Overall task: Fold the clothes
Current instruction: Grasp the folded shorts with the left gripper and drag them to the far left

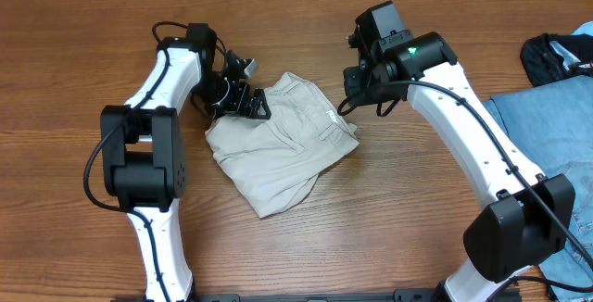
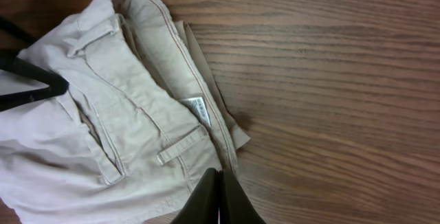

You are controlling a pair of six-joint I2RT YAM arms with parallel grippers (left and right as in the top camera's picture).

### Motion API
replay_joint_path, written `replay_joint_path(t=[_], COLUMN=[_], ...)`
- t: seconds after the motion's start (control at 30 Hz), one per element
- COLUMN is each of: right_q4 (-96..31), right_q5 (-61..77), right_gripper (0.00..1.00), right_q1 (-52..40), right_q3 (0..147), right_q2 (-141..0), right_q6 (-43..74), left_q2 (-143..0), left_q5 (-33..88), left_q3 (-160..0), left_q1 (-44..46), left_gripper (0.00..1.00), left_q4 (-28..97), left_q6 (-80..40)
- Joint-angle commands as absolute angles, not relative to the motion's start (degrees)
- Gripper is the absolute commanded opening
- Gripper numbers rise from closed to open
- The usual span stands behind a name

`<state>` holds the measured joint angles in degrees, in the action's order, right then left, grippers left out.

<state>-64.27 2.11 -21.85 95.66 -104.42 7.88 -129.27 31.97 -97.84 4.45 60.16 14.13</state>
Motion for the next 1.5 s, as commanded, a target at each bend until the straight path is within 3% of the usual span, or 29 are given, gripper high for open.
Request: replay_joint_path(t=[0.0, 0.07, 0.2, 0.27, 0.43, 0.63, 0.93, 1.23, 1.3, 1.33, 1.4, 1.47], right_q4=[-64.64, -64.71, -64.66, -64.71, -65.39, -66.41, -66.63, -66.72, -66.72, -66.65, -66.3, -65.6], right_q5=[1.8, 1.8, 1.78, 1.78, 1.74, 1.5, 2.07, 2.85, 2.85, 2.87, 2.96, 3.4], right_gripper=[0.05, 0.05, 0.05, 0.05, 0.05, 0.05, 0.04, 0.04, 0.04, 0.04, 0.04, 0.1], right_q1=[-22.11, -22.11, -22.11, -22.11, -22.11, -22.11, -22.11, -22.11, -22.11, -22.11, -22.11, -22.11], right_q3=[96.9, 96.9, 96.9, 96.9, 96.9, 96.9, 96.9, 96.9, 96.9, 96.9, 96.9, 96.9], right_q2=[-103.5, -103.5, -103.5, -103.5, -103.5, -103.48, -103.48, -103.48, -103.48, -103.48, -103.48, -103.48], right_q6=[8.62, 8.62, 8.62, 8.62, 8.6, 8.58, 9.02, 9.26, 9.5, 9.89, 10.57, 10.66], left_q2=[-134.04, -135.15, -135.11, -134.87, -132.88, -125.58, -121.08, -121.49, -121.49, -121.49, -121.49, -121.47], left_q5=[33.28, 33.23, 32.49, 30.83, 23.27, 22.85, 20.4, 19.75, 18.09, 17.15, 14.46, 10.02], left_q3=[-97.69, -97.69, -97.76, -98.1, -99.7, -100.25, -100.25, -100.25, -100.25, -100.25, -100.25, -100.25], left_q1=[5.06, 5.19, 5.08, 4.54, -0.3, -13.43, -31.9, -37.45, -37.45, -37.45, -37.47, -37.47], left_gripper=[0.87, 0.7, 0.16, 0.04, 0.04, 0.04, 0.04, 0.04, 0.09, 0.18, 1.0, 1.0], left_q4=[61.84, 63.24, 65.23, 66.04, 66.65, 64.69, 55.35, 42.37, 40.86, 40.49, 40.18, 40.38], left_q6=[16.14, 16.62, 18.13, 18.0, 10.48, 4.34, 5.58, 5.56, 5.54, 5.54, 3.84, 1.3])
